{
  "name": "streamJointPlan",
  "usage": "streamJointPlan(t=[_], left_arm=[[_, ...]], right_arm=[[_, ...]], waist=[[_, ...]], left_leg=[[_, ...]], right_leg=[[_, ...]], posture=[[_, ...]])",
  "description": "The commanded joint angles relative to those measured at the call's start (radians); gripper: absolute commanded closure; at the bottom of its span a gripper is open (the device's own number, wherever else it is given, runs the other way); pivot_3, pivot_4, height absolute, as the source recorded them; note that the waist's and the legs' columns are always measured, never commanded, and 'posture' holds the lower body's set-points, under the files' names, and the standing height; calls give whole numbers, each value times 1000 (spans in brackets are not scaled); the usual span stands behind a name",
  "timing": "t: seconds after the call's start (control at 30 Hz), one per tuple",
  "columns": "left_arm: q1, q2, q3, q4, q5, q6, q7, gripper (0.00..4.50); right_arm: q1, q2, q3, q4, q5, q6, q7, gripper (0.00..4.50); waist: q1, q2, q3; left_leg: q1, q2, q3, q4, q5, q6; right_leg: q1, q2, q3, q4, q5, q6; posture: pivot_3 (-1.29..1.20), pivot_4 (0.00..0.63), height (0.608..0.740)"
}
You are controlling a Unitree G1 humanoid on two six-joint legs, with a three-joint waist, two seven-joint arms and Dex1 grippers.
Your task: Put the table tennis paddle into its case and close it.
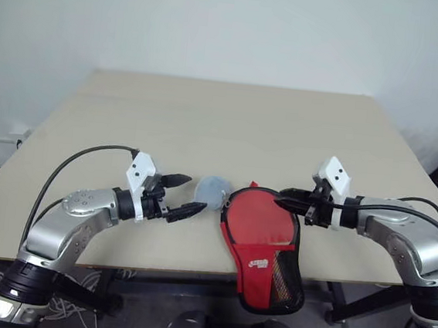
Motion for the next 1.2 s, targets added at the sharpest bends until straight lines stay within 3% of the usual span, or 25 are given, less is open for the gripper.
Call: streamJointPlan(t=[0.03, 0.6, 0.83, 1.2], left_arm=[[16, -27, 42, 29, 51, -47, -8, 0], [-69, -249, 109, 209, 85, 34, 73, 0], [-114, -302, 146, 249, 54, 89, 53, 0], [-187, -328, 157, 371, 76, 92, 31, 0]], right_arm=[[-8, 31, 19, -1, -33, -20, -32, 4471], [-68, 267, 184, 201, -222, -95, -144, 4471], [-31, 345, 218, 334, -279, -169, -161, 4471], [-24, 400, 217, 323, -289, -147, -154, 4471]], waist=[[0, 0, 0], [0, -1, -1], [-18, -3, -1], [-45, -3, -2]], left_leg=[[0, 0, 0, 0, 0, 0], [-3, 2, 0, 8, 0, 0], [-3, 3, 0, 9, 0, 0], [2, 5, -1, 9, 0, 0]], right_leg=[[0, 0, 0, 0, 0, 0], [0, 2, -4, 4, 3, 0], [2, 5, -6, 5, 4, 2], [9, 10, -6, 5, 3, 2]], posture=[[0, 0, 706], [0, 0, 706], [0, 0, 706], [0, 0, 706]])
